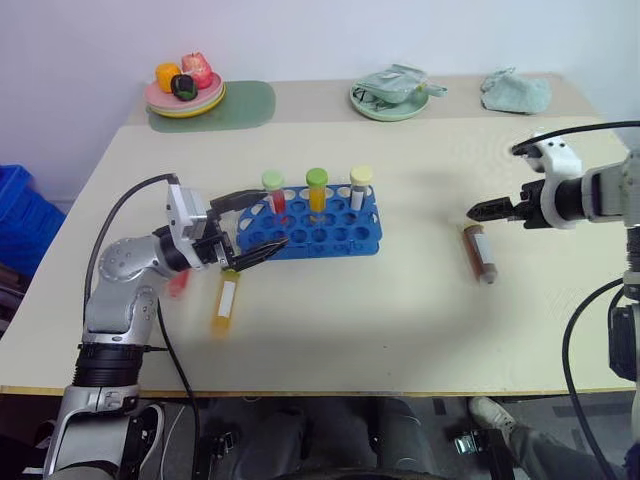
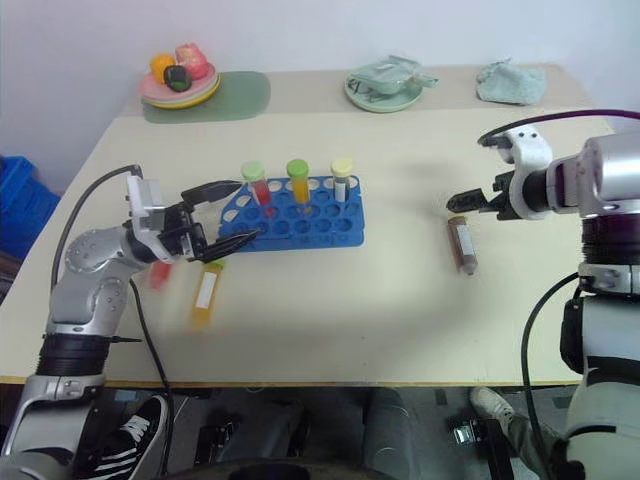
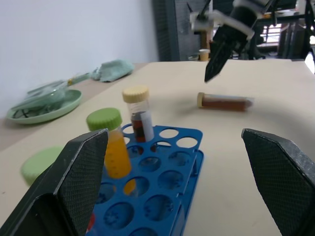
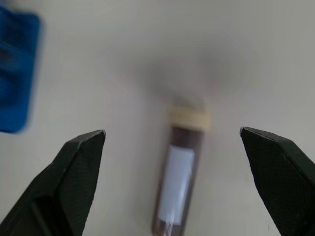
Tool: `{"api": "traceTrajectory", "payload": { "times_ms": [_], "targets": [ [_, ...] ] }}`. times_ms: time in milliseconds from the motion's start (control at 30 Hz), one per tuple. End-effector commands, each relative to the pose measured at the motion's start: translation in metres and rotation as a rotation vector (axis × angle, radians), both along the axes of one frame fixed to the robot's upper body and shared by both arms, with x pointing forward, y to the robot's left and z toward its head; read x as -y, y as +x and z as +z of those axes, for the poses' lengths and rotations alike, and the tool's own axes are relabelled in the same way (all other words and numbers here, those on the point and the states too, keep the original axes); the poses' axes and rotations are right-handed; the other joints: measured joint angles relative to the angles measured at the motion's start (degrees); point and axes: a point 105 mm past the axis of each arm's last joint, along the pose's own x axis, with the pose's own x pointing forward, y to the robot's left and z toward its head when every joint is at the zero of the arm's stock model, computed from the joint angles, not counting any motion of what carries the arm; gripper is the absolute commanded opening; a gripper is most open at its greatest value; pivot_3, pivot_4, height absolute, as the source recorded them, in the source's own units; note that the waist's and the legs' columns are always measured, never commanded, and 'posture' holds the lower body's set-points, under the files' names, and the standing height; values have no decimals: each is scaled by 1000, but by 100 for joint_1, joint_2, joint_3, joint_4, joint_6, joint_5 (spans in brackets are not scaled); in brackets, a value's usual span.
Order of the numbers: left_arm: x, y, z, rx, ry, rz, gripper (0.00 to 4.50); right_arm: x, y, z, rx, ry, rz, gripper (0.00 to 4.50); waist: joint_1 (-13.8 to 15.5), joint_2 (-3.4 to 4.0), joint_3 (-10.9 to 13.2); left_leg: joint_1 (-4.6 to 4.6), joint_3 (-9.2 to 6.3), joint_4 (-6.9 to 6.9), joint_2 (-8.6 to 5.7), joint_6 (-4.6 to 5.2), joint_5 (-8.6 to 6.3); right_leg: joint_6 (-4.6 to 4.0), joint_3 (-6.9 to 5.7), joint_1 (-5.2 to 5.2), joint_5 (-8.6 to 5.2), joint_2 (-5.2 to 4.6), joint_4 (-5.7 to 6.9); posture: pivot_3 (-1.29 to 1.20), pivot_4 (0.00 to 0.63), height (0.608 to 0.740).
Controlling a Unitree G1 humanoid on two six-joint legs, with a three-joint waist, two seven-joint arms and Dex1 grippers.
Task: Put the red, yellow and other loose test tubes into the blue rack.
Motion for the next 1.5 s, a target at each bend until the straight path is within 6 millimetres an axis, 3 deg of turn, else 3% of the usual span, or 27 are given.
{"api": "traceTrajectory", "payload": {
  "times_ms": [33,200,533,867,967,1133,1333,1500],
  "targets": [
    [-1,-12,12,15,-16,-18,4433,1,3,4,-20,-25,-36,4500,-24,1,0,-4,3,0,1,0,0,-1,1,-7,1,0,1,0,150,740],
    [-5,-21,12,-2,2,-12,4433,-5,-1,-17,-98,-29,-21,4500,-39,1,0,-3,14,2,4,-3,2,-5,3,-10,5,2,3,0,150,740],
    [-2,-28,13,-7,-1,10,4433,-11,-4,-34,-140,-87,4,4500,-45,1,0,-2,16,4,4,-5,3,-6,3,-7,8,2,4,0,150,740],
    [-1,-31,13,0,-9,33,4433,-2,-9,-51,-151,-164,-12,4500,-39,-4,-3,8,17,4,5,-4,3,-6,2,6,9,3,3,0,150,740],
    [-2,-31,13,2,-1,38,4500,-4,-8,-52,-153,-146,-13,3653,-27,-4,-3,27,17,4,5,-4,3,-6,2,27,10,3,-2,0,150,740],
    [-2,-30,14,4,0,38,4500,-9,-5,-51,-137,-145,6,1234,-32,-4,-4,38,19,1,7,-4,3,-6,3,32,10,5,-2,0,150,740],
    [-1,-27,14,4,2,36,4500,-7,-6,-47,-113,-161,18,1234,-34,-4,-4,41,19,1,7,-4,3,-6,3,34,10,5,-2,0,150,740],
    [-2,-26,13,3,4,30,4500,-25,-5,-24,54,-162,219,1234,-36,-1,-2,38,20,0,7,-4,3,-6,3,29,10,5,1,0,150,740]
  ]
}}
